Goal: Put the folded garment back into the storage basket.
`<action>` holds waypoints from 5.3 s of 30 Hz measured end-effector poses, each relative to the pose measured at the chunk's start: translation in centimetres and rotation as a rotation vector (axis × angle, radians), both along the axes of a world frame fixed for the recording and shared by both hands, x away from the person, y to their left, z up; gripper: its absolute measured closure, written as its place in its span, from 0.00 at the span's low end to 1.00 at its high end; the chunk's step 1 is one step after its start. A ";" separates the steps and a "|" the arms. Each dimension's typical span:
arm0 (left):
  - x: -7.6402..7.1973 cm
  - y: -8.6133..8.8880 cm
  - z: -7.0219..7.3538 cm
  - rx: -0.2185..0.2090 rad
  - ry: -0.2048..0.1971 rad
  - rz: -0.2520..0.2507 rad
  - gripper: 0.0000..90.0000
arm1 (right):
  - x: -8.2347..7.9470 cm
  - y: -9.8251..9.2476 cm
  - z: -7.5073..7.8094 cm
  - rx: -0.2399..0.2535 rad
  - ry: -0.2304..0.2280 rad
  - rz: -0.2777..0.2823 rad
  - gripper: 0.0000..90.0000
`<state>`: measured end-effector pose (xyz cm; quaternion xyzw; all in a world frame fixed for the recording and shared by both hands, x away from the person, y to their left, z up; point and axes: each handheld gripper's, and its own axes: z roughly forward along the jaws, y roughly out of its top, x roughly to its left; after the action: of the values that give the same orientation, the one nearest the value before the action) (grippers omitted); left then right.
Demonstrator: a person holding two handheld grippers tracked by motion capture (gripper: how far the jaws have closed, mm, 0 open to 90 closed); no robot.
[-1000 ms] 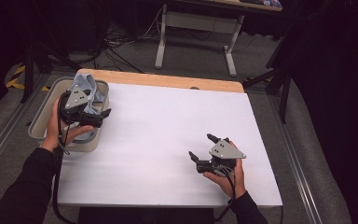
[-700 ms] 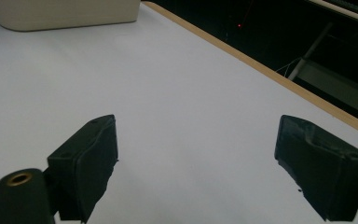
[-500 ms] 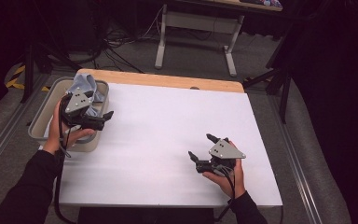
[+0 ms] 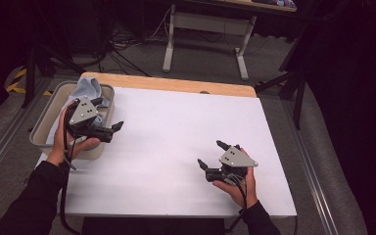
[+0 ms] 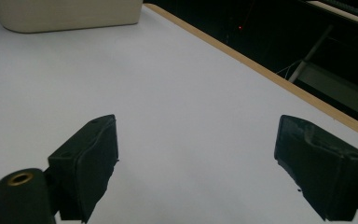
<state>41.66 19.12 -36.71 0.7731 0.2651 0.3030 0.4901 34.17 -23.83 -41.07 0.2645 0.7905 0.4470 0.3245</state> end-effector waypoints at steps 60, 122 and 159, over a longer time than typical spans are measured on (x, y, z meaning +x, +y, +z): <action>-5.7 -3.0 -0.8 -0.052 -0.076 -0.155 0.03 | -0.5 0.0 0.3 0.021 -0.029 0.030 0.15; -9.1 -1.2 -7.2 0.044 0.011 -0.122 0.04 | -1.2 0.6 -0.9 -0.002 -0.041 0.054 0.15; -9.6 -0.9 -8.3 0.036 0.042 -0.115 0.03 | -1.7 0.3 -1.6 0.017 -0.079 0.041 0.14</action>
<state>32.03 18.19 -44.98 0.8020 0.2249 0.2629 0.4870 32.47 -23.49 -42.63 0.2330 0.7787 0.4702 0.3439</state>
